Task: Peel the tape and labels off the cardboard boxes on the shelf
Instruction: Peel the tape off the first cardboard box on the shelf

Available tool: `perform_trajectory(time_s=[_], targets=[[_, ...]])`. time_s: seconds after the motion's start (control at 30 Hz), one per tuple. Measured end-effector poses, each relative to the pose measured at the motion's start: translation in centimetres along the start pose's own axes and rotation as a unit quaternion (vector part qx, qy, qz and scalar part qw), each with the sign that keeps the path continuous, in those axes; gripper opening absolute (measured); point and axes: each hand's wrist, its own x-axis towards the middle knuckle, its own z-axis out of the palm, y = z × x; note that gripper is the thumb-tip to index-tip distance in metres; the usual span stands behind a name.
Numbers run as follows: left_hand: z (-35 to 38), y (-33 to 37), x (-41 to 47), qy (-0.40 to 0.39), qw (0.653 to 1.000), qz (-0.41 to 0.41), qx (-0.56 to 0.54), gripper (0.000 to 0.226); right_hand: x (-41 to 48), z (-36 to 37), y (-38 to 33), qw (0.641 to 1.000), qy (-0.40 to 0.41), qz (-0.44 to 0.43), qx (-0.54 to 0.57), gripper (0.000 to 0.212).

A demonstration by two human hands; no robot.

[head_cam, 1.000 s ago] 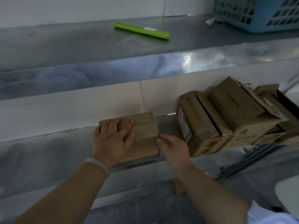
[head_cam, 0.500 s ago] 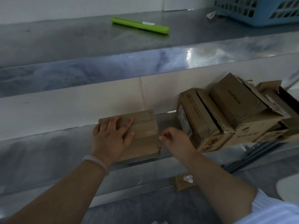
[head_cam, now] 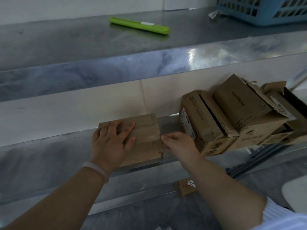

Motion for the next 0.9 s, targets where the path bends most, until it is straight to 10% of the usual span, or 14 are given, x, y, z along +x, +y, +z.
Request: perform_trajectory(time_s=[0.63, 0.9], targets=[[0.2, -0.1, 0.0, 0.002, 1.000, -0.003, 0.001, 0.054, 0.4, -0.8, -2.2, 0.953, -0.155, 0.203, 0.163, 0.014], [0.1, 0.2, 0.0, 0.007, 1.000, -0.002, -0.002, 0.054, -0.1, -1.0, -1.6, 0.993, -0.077, 0.074, 0.057, 0.017]])
